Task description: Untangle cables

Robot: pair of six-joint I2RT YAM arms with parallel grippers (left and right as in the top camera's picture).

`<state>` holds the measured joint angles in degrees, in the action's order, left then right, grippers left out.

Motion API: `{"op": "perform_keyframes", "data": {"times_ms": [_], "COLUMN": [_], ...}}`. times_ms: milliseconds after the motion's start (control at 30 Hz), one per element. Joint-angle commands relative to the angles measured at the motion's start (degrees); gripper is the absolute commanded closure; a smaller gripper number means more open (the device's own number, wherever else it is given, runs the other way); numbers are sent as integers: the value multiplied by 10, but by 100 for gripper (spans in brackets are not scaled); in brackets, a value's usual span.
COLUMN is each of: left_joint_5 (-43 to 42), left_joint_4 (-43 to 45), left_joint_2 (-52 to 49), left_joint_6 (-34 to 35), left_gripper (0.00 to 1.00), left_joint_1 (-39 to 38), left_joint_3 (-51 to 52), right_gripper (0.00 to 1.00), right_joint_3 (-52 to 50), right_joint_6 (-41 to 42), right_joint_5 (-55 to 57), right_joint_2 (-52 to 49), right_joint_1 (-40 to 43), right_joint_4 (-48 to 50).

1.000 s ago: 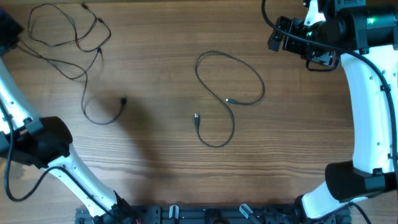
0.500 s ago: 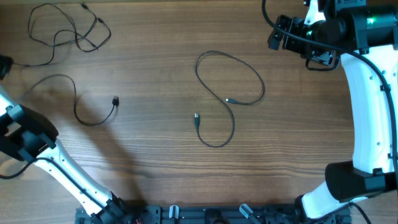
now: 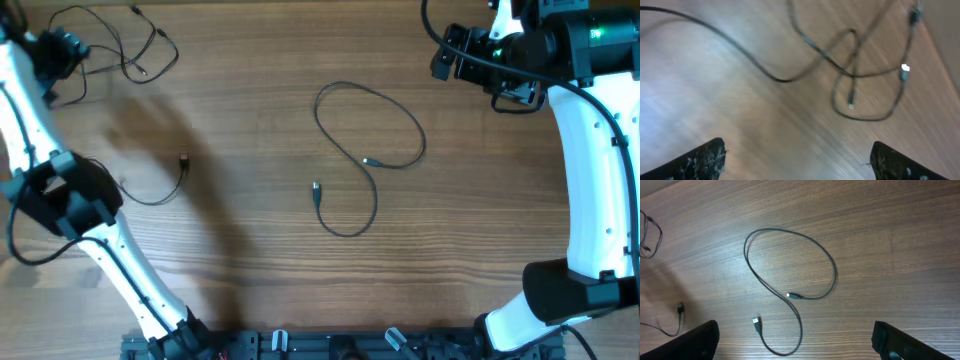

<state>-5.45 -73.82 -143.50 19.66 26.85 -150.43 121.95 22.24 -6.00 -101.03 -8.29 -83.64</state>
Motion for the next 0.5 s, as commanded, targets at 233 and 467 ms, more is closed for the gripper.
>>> {"op": "perform_keyframes", "data": {"times_ms": [233, 467], "left_joint_5": [92, 57], "left_joint_4": [133, 180], "left_joint_2": [-123, -123], "left_joint_6": [-154, -165], "left_gripper": [0, 52], "left_joint_1": [-23, -21], "left_joint_3": [2, 2], "right_gripper": [0, 0], "right_joint_3": [2, 2], "right_joint_6": [4, 5], "right_joint_5": [-5, -5], "right_joint_2": [1, 1], "right_joint_1": [1, 1], "right_joint_4": [1, 6]}}
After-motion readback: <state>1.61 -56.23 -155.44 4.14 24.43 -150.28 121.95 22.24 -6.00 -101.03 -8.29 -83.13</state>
